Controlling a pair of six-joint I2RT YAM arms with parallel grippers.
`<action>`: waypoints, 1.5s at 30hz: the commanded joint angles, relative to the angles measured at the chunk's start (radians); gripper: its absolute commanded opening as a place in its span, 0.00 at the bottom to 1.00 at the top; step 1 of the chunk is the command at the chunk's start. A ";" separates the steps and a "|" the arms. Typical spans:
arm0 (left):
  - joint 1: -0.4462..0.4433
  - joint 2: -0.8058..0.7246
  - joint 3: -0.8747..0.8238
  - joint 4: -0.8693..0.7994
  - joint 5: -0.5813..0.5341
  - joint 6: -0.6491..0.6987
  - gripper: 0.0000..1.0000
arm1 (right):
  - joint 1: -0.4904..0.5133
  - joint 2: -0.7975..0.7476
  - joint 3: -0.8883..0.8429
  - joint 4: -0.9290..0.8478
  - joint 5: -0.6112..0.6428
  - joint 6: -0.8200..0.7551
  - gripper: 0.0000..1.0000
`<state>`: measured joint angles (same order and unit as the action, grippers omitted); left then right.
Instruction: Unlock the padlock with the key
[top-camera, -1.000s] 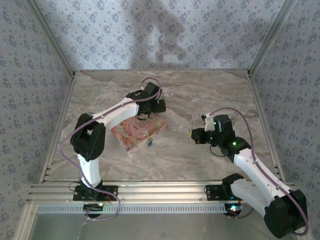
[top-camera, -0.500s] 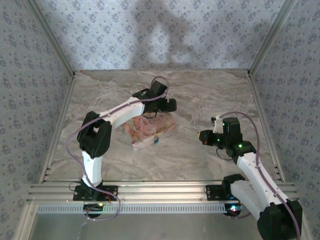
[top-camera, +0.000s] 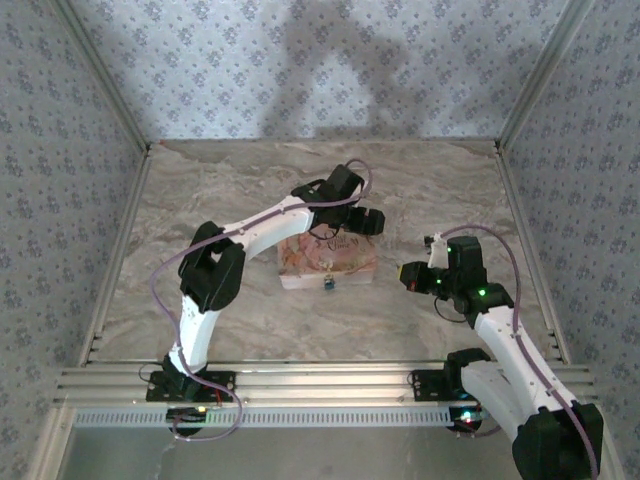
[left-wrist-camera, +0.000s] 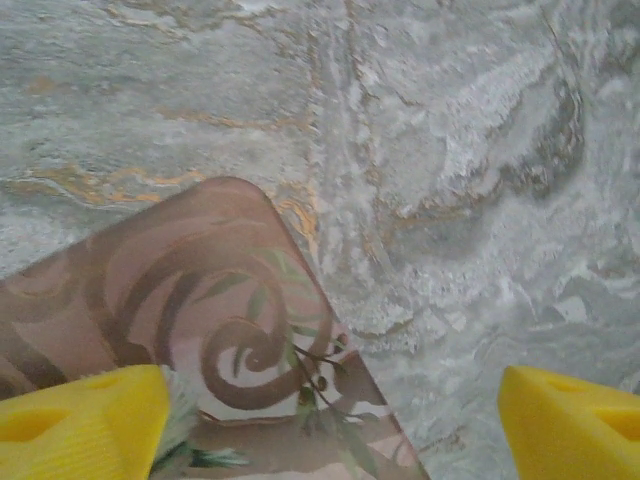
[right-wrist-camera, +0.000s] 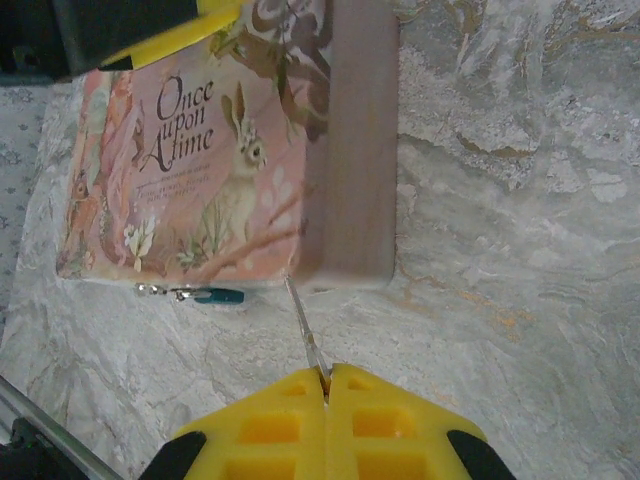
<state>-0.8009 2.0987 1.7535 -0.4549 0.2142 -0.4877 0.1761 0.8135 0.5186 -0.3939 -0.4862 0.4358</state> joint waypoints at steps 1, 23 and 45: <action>-0.013 0.038 -0.016 -0.117 0.091 0.037 0.84 | -0.008 -0.012 -0.013 -0.015 -0.014 -0.003 0.00; 0.111 -0.467 -0.431 -0.068 -0.051 -0.074 0.93 | 0.014 0.012 -0.023 0.065 -0.059 0.028 0.00; 0.219 -0.373 -0.519 -0.055 -0.019 -0.064 0.93 | 0.071 0.075 0.021 0.076 -0.021 0.027 0.00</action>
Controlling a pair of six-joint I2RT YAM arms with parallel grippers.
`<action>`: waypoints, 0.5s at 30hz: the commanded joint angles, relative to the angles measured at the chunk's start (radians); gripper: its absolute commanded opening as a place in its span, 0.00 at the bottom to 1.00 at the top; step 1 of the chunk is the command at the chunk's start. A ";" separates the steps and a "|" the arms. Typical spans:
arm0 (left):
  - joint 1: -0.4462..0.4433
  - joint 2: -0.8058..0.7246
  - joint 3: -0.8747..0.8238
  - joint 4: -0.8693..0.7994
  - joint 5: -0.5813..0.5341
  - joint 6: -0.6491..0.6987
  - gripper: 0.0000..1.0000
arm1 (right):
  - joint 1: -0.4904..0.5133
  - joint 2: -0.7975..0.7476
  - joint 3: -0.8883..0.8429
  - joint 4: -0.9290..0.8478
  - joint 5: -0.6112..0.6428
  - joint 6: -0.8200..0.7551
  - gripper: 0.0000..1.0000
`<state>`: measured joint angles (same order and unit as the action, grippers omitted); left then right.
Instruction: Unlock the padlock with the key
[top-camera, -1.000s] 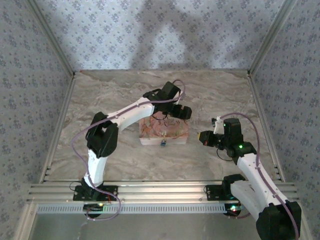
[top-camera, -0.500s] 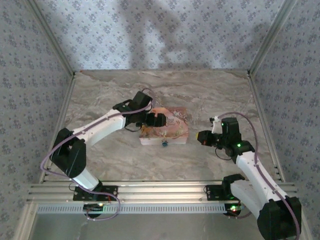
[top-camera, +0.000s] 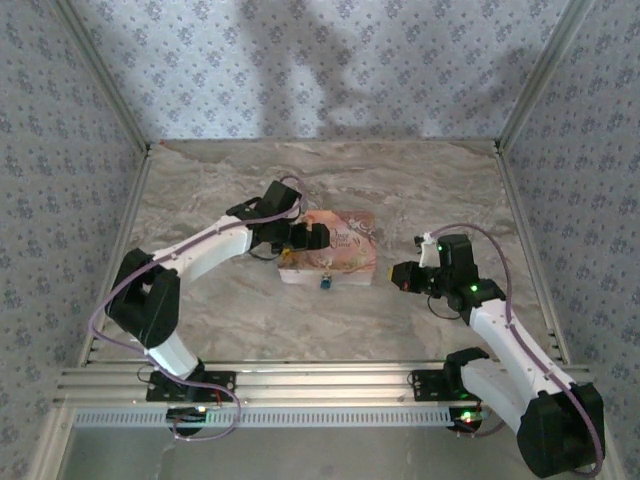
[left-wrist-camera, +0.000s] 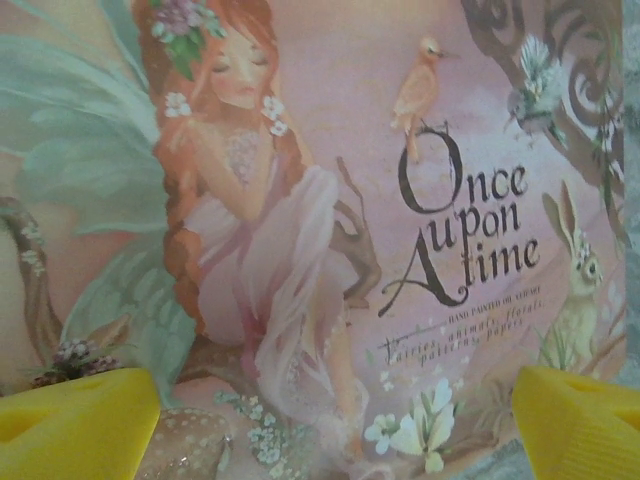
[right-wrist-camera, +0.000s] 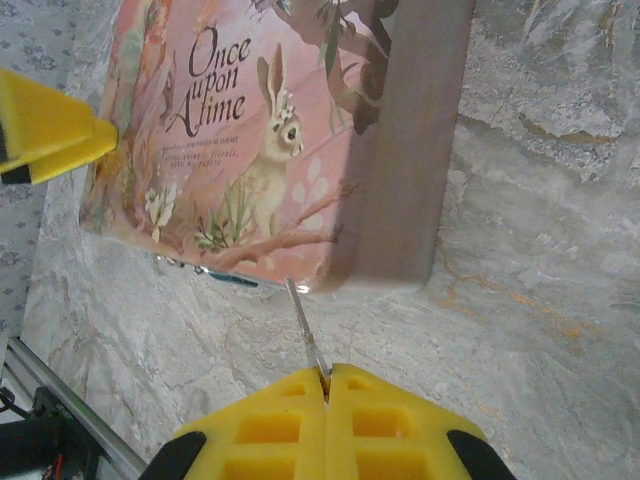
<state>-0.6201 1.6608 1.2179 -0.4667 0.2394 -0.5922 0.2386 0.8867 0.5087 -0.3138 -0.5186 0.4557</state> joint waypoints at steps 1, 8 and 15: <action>0.049 0.077 0.032 -0.051 -0.053 0.054 0.93 | 0.008 0.003 0.031 -0.007 0.012 0.007 0.00; 0.105 0.173 0.184 -0.085 -0.058 0.140 0.93 | 0.017 -0.003 0.031 -0.009 0.013 0.009 0.00; 0.105 0.203 0.256 -0.085 -0.058 0.183 0.93 | 0.034 -0.003 0.030 0.006 0.017 0.015 0.00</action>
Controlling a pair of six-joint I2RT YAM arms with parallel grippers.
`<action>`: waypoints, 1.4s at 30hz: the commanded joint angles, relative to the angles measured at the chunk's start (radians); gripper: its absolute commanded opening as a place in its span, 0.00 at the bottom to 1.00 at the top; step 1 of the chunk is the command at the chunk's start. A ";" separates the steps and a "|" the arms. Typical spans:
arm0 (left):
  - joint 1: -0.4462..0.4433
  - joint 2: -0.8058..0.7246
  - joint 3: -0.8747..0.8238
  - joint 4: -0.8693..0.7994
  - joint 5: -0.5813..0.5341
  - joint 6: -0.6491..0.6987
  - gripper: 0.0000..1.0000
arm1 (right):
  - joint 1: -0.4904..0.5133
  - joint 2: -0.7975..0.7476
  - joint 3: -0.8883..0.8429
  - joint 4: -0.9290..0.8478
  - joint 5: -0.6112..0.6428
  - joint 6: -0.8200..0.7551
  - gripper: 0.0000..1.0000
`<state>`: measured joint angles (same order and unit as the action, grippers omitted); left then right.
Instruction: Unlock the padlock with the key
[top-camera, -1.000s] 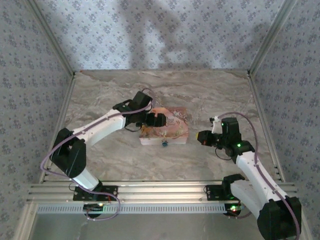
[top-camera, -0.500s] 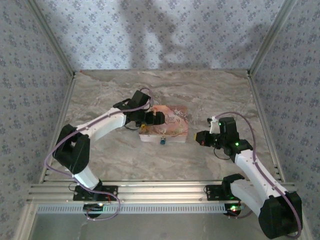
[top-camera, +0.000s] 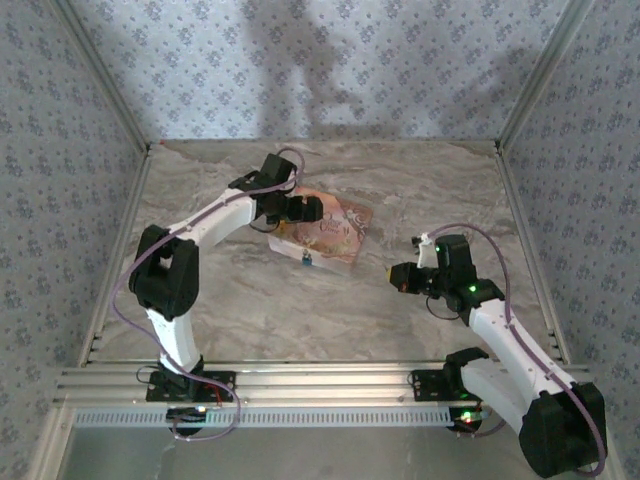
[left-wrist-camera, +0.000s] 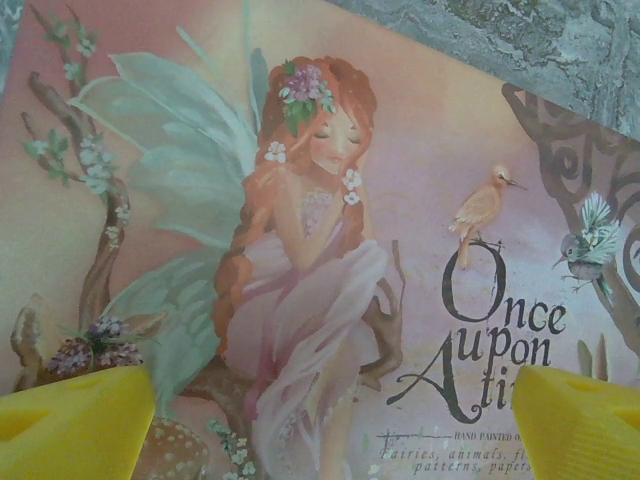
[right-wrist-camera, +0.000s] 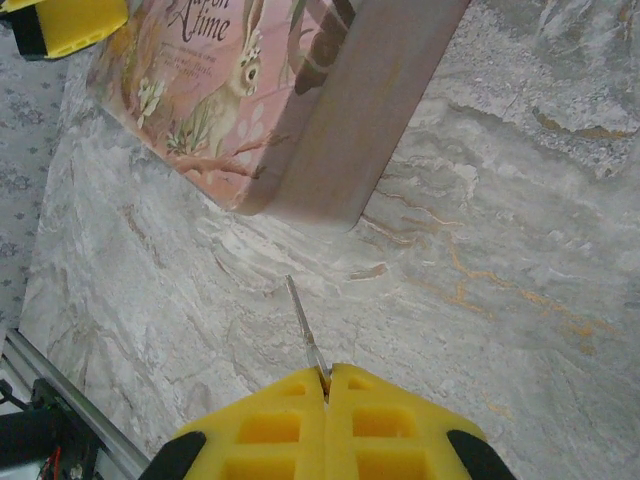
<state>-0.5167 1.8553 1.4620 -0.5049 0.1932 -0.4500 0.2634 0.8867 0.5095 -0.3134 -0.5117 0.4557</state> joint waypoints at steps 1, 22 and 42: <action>0.002 -0.005 0.007 -0.038 -0.013 0.045 0.93 | 0.012 -0.001 0.029 0.011 0.009 0.017 0.00; -0.136 -0.708 -0.701 0.328 -0.096 0.031 0.93 | 0.166 0.431 0.394 0.122 -0.030 -0.042 0.00; -0.191 -0.555 -0.918 0.765 -0.019 0.035 0.92 | 0.234 0.859 0.669 0.071 0.074 -0.070 0.00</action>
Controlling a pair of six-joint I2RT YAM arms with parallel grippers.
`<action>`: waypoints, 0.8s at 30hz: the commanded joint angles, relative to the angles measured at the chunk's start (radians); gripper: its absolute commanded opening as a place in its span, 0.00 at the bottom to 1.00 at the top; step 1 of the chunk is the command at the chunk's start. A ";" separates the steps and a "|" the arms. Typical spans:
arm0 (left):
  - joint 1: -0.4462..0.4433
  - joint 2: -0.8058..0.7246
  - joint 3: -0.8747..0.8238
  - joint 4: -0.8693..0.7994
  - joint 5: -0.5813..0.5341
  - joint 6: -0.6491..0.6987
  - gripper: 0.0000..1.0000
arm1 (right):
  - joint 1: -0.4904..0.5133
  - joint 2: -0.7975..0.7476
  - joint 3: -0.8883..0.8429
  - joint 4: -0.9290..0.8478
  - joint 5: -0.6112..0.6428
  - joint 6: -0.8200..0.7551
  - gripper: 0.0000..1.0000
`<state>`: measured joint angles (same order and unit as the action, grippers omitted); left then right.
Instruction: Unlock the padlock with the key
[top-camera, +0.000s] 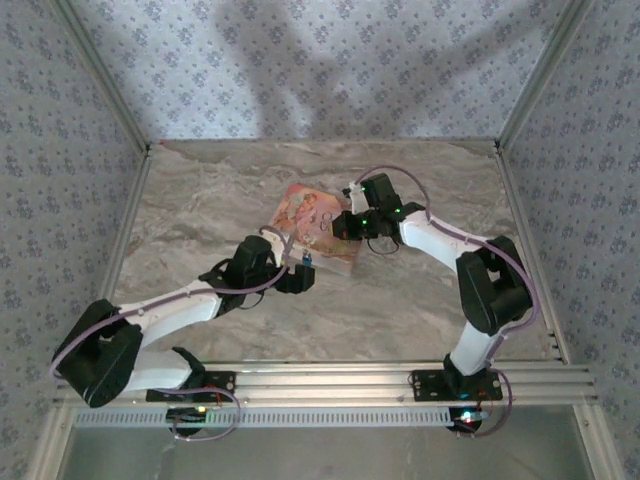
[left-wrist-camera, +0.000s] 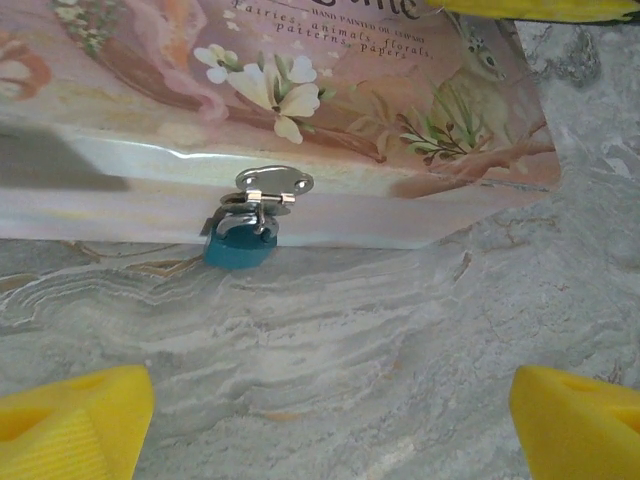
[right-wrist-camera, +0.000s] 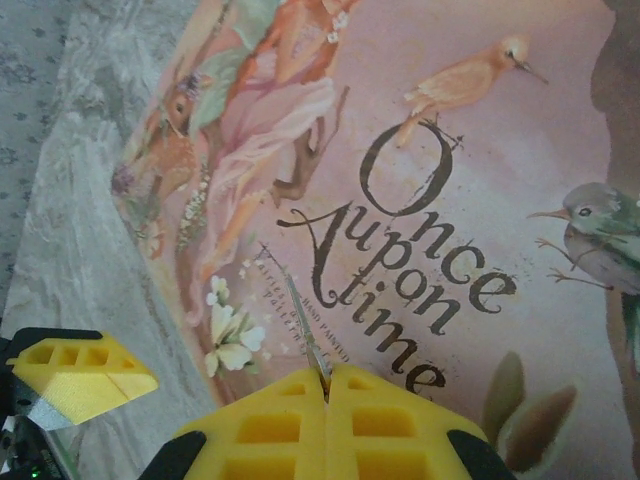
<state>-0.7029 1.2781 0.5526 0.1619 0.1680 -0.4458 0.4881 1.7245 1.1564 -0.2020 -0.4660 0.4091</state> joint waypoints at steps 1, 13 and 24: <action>-0.005 0.032 -0.007 0.112 0.014 0.036 0.92 | 0.010 0.025 0.020 -0.045 0.034 -0.025 0.00; 0.001 0.180 0.030 0.211 -0.017 0.101 0.89 | 0.027 0.036 -0.021 -0.095 0.071 -0.050 0.00; 0.110 0.286 0.023 0.339 0.103 0.146 0.86 | 0.033 0.048 -0.032 -0.090 0.075 -0.046 0.00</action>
<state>-0.6048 1.5356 0.5606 0.4316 0.2062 -0.3294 0.5133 1.7393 1.1564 -0.2169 -0.4294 0.3759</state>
